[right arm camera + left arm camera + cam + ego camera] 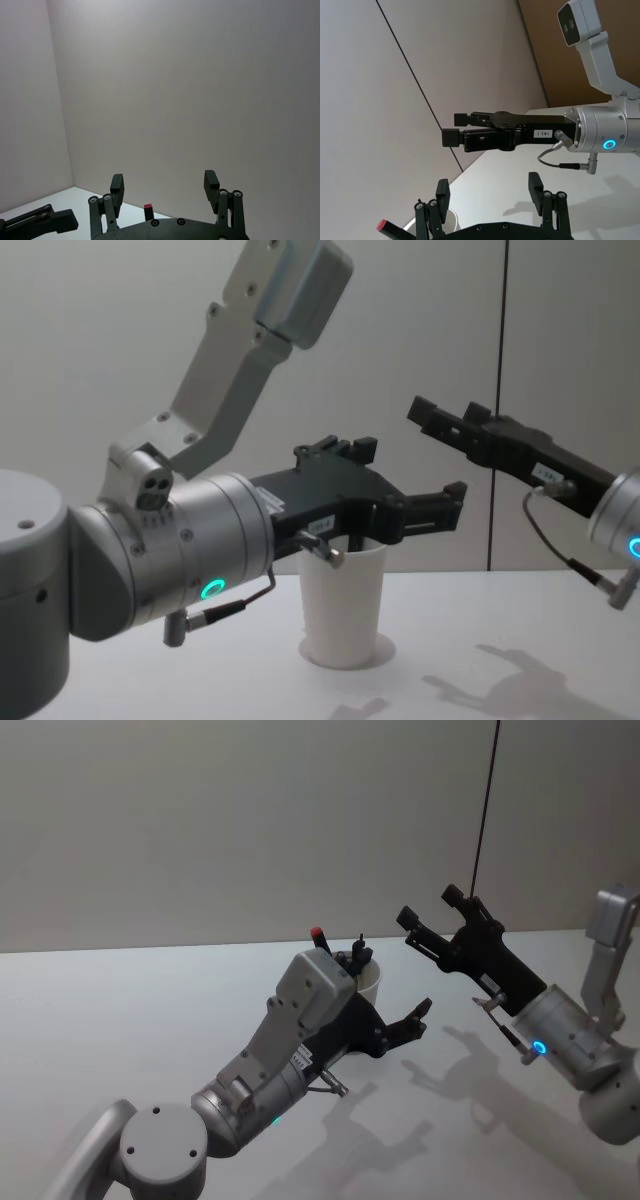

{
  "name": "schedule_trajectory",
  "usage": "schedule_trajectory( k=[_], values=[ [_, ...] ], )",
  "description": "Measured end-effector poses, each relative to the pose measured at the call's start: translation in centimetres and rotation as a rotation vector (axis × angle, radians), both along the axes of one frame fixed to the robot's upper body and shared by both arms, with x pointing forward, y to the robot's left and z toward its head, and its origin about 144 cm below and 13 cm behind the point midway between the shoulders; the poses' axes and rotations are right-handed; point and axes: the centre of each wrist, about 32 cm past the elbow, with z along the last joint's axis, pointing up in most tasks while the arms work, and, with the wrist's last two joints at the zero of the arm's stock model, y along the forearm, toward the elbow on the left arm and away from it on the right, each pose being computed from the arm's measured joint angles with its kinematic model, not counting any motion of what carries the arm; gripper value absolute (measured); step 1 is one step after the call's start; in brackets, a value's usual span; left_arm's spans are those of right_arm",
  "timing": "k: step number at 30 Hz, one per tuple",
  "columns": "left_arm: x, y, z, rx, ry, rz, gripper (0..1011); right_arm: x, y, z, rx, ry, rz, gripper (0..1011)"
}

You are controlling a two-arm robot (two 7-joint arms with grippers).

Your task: Place the pen into the pen holder.

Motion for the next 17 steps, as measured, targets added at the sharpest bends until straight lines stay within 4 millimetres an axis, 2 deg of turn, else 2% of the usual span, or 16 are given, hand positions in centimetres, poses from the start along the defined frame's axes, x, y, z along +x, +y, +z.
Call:
schedule_trajectory(
  k=[17],
  values=[
    [0.0, 0.0, 0.0, 0.0, 0.0, 0.0, 1000, -0.7, -0.39, 0.33, -0.016, -0.002, -0.013, 1001]
  ],
)
